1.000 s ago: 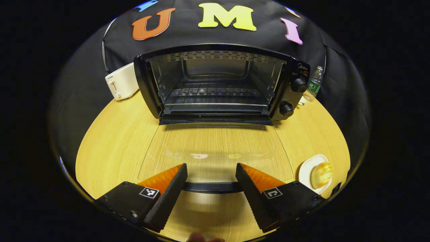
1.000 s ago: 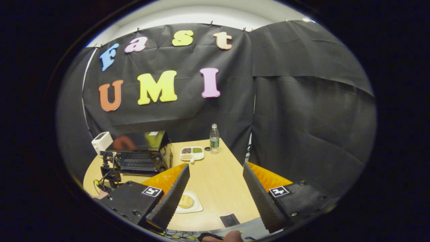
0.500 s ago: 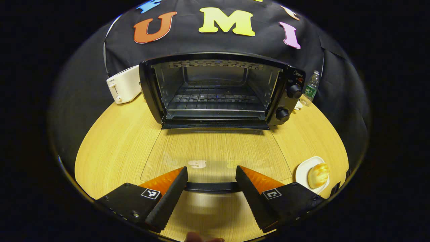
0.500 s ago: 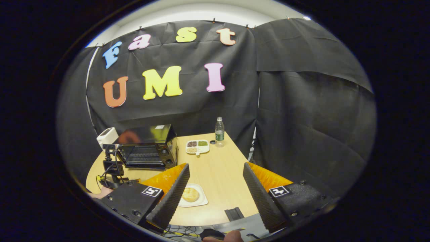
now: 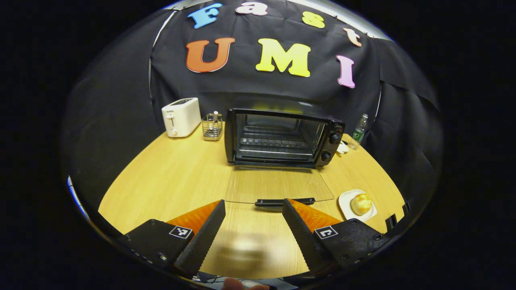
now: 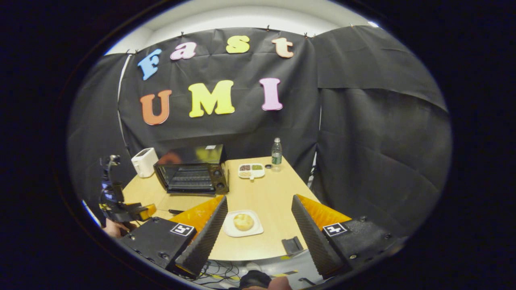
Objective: Open the electric oven with the left hand, put the food in, and close the electric oven.
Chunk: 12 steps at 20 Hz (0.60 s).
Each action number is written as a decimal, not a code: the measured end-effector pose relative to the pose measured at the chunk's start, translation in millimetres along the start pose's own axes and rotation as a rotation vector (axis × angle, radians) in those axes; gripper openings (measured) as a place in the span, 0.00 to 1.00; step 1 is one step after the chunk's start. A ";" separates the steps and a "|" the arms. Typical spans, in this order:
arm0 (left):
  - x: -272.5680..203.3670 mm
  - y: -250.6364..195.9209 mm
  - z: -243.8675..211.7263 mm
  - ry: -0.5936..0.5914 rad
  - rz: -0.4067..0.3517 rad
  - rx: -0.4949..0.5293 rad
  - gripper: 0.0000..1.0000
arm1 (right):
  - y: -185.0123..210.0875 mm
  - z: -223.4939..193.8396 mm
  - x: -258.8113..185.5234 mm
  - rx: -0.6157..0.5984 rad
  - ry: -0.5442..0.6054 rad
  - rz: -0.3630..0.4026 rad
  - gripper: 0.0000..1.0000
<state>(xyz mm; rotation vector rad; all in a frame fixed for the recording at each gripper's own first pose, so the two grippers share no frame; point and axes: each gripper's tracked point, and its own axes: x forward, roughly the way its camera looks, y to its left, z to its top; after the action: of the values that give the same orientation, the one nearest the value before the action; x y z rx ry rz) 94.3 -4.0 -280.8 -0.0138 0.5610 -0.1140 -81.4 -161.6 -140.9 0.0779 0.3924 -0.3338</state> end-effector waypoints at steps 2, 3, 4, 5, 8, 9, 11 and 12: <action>-34.9 17.0 4.7 -0.039 0.009 -0.013 0.94 | 15.3 -12.6 -2.0 -0.017 0.016 0.026 1.00; -51.6 24.7 6.9 -0.054 0.015 -0.019 0.94 | 22.3 -20.0 1.6 -0.023 0.030 0.040 1.00; -68.9 32.4 9.6 -0.070 0.031 -0.019 0.94 | 28.0 -31.3 6.4 -0.025 0.054 0.050 1.00; -84.6 40.1 14.3 -0.089 0.049 -0.022 0.94 | 33.7 -42.2 11.5 -0.020 0.081 0.062 1.00; -121.7 52.7 29.0 -0.151 0.094 -0.039 0.93 | 44.9 -72.8 36.9 -0.011 0.141 0.070 1.00; -131.1 54.5 34.1 -0.169 0.104 -0.047 0.93 | 47.8 -82.6 47.7 -0.020 0.161 0.068 1.00; -149.9 54.1 52.6 -0.196 0.110 -0.064 0.93 | 53.4 -103.8 70.8 -0.038 0.200 0.073 1.00; -155.6 55.5 61.8 -0.206 0.116 -0.069 0.93 | 56.1 -113.6 84.1 -0.045 0.215 0.077 1.00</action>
<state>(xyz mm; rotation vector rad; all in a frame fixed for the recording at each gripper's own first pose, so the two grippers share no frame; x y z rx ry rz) 2.1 67.4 -148.5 -0.0591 0.3590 0.0201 -30.7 -118.5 -277.6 0.0854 0.6077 -0.2410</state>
